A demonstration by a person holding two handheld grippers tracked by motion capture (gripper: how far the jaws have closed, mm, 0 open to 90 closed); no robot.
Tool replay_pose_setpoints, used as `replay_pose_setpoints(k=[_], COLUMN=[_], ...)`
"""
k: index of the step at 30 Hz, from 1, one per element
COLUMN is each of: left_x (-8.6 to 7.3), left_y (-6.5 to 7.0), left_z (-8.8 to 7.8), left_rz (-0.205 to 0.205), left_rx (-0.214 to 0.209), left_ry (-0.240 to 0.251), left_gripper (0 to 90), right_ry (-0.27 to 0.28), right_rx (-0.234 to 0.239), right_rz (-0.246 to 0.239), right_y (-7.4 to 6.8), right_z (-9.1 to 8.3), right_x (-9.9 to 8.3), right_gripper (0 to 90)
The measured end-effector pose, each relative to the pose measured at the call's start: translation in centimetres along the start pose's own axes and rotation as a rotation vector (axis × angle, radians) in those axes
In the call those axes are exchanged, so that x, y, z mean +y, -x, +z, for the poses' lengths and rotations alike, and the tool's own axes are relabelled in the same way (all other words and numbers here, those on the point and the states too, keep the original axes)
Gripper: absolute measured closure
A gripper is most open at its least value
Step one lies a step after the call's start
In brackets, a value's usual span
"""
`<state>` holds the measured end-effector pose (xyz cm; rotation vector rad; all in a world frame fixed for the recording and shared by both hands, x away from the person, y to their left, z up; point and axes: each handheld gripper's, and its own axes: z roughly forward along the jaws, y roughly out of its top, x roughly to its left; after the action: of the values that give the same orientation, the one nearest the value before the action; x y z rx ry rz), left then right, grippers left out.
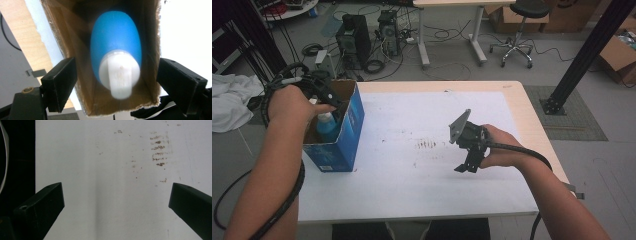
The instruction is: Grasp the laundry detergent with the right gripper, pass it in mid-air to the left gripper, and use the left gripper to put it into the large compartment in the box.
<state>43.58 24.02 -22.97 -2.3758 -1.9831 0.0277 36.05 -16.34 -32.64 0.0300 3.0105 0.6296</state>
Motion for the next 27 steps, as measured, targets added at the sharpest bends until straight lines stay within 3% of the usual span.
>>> replay_pose_setpoints(k=[8, 17, 27], left_x=[-0.3, -0.7, -0.6], left_y=[1.0, 3.6, 6.2], left_z=[-2.5, -5.3, -6.7], left_rz=[0.061, 0.177, 0.277], left_rx=[0.019, 0.026, 0.019], left_ry=[0.045, 0.072, 0.074], left_gripper=[15.0, 9.1, 7.1], right_ry=[-0.002, -0.004, -0.004], right_rx=[0.002, -0.003, -0.005], right_rz=[0.002, 0.002, 0.006], right_y=[0.0, 0.0, 0.0], right_z=[0.0, -0.2, -0.4], right_x=[0.1, 0.2, 0.0], right_gripper=[0.0, 0.0, 0.0])
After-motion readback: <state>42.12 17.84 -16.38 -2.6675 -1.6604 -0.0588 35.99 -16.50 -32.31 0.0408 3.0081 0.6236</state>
